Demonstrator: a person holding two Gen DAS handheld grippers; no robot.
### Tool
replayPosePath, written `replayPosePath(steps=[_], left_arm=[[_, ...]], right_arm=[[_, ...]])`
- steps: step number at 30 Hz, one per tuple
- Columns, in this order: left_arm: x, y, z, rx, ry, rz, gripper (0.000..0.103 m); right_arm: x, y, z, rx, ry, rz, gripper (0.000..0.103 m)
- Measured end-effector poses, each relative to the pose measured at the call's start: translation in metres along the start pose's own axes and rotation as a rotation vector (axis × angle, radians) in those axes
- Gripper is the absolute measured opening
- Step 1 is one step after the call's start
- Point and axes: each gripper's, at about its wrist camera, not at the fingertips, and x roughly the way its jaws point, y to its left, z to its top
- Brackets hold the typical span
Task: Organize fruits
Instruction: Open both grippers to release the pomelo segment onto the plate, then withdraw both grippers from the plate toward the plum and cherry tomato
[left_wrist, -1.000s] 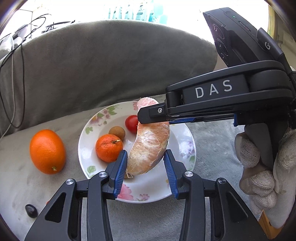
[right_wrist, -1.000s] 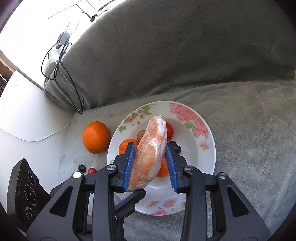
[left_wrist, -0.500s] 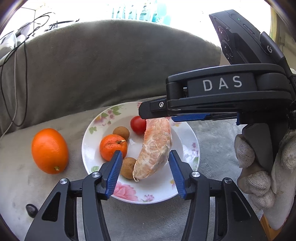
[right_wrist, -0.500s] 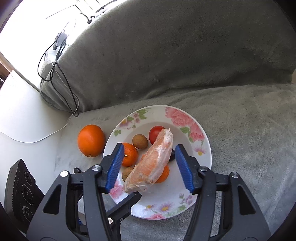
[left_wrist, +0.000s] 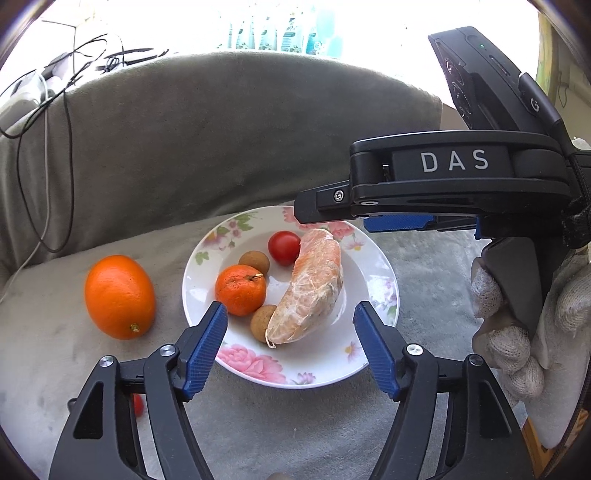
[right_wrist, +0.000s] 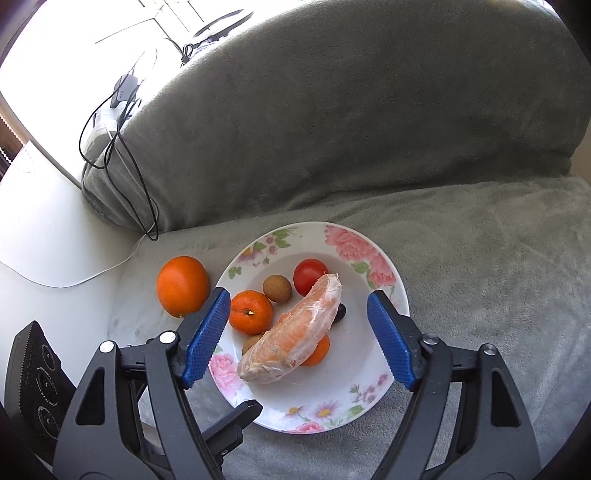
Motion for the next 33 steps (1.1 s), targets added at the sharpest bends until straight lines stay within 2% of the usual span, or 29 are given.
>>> replayPosePath(steps=[3,7,16,20,24,28,33], left_arm=[[-0.007,0.002,0.0,0.001,-0.008,0.004,0.073],[-0.013,0.005,-0.002,-0.005,-0.014,0.006,0.073],[-0.028,0.015,-0.012,-0.022,-0.037,0.015,0.073],[-0.037,0.02,-0.016,-0.028,-0.051,0.021,0.073],[-0.046,0.031,-0.02,-0.051,-0.064,0.029,0.073],[-0.058,0.046,-0.028,-0.089,-0.086,0.037,0.073],[-0.075,0.068,-0.041,-0.134,-0.118,0.076,0.073]], right_arm=[[-0.002,0.0,-0.002,0.016,-0.013,-0.004,0.08],[-0.006,0.001,-0.004,0.03,-0.042,-0.009,0.091],[-0.012,0.005,-0.008,0.002,-0.076,-0.04,0.093],[-0.016,0.011,-0.013,-0.027,-0.112,-0.045,0.102],[-0.023,0.022,-0.018,-0.074,-0.153,-0.035,0.102],[-0.036,0.035,-0.025,-0.114,-0.23,0.002,0.102],[-0.045,0.057,-0.035,-0.19,-0.281,0.015,0.102]])
